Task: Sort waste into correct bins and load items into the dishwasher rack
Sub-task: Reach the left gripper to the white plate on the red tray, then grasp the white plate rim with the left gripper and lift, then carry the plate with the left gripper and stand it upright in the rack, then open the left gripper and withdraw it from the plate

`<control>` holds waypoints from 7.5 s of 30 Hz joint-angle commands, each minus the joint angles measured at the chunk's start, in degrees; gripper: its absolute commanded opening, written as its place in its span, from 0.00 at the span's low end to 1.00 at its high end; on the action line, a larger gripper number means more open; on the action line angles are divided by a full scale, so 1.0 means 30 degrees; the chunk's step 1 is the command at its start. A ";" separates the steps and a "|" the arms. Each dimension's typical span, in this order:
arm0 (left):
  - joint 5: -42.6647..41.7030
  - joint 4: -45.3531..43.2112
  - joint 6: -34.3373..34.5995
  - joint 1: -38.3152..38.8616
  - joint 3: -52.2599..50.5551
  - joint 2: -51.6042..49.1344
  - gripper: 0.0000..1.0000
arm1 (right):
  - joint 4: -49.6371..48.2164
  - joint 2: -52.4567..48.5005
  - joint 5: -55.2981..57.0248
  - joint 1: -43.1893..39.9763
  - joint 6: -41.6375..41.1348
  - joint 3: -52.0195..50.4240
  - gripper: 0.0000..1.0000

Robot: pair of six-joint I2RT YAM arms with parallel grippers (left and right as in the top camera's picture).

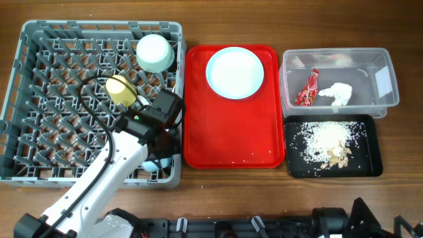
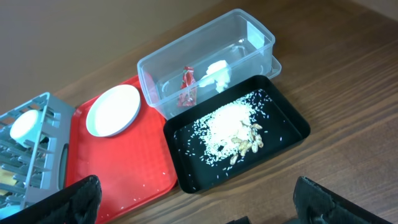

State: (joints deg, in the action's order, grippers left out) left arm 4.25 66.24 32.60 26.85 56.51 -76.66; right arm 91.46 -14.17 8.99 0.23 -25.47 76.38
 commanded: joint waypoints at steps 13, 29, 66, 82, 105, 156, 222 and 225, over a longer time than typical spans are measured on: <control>0.3869 0.3636 0.3708 0.0029 0.8539 0.1107 0.04 | -0.0022 0.0138 -0.0015 0.0007 -0.0073 0.0029 1.00; 0.0372 -1.0754 -0.0357 0.4597 0.8524 -0.7686 0.31 | -0.0022 0.0138 -0.0015 0.0007 -0.0073 0.0029 1.00; -0.1545 -0.9530 -0.1734 0.5865 0.8845 -0.9034 0.26 | -0.0022 0.0138 -0.0015 0.0000 -0.0073 0.0029 1.00; 0.1392 -1.4309 -0.1734 0.7810 0.8648 -1.3631 0.36 | -0.0022 0.0138 -0.0015 0.0007 -0.0073 0.0036 1.00; 0.1406 -1.3945 -0.1843 0.7956 0.8633 -1.5300 0.04 | -0.0022 0.0138 -0.0015 0.0007 -0.0066 0.0036 1.00; -2.0873 0.0911 -1.2284 -1.2801 0.9282 -0.7883 0.04 | -0.0022 0.0138 -0.0015 0.0000 -0.0058 0.0029 1.00; -1.1140 -0.1064 -0.6207 -0.8102 1.0506 -0.5173 1.00 | -0.0022 0.0138 -0.0015 0.0007 -0.0066 0.0036 1.00; -0.9435 -0.1450 -0.6127 -0.7468 1.0506 -0.5282 1.00 | -0.0022 0.0138 -0.0015 0.0007 -0.0073 0.0029 1.00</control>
State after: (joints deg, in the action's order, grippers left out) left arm -29.12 62.57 13.28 2.76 87.66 -92.27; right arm 91.50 -14.17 8.99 0.23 -25.47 76.38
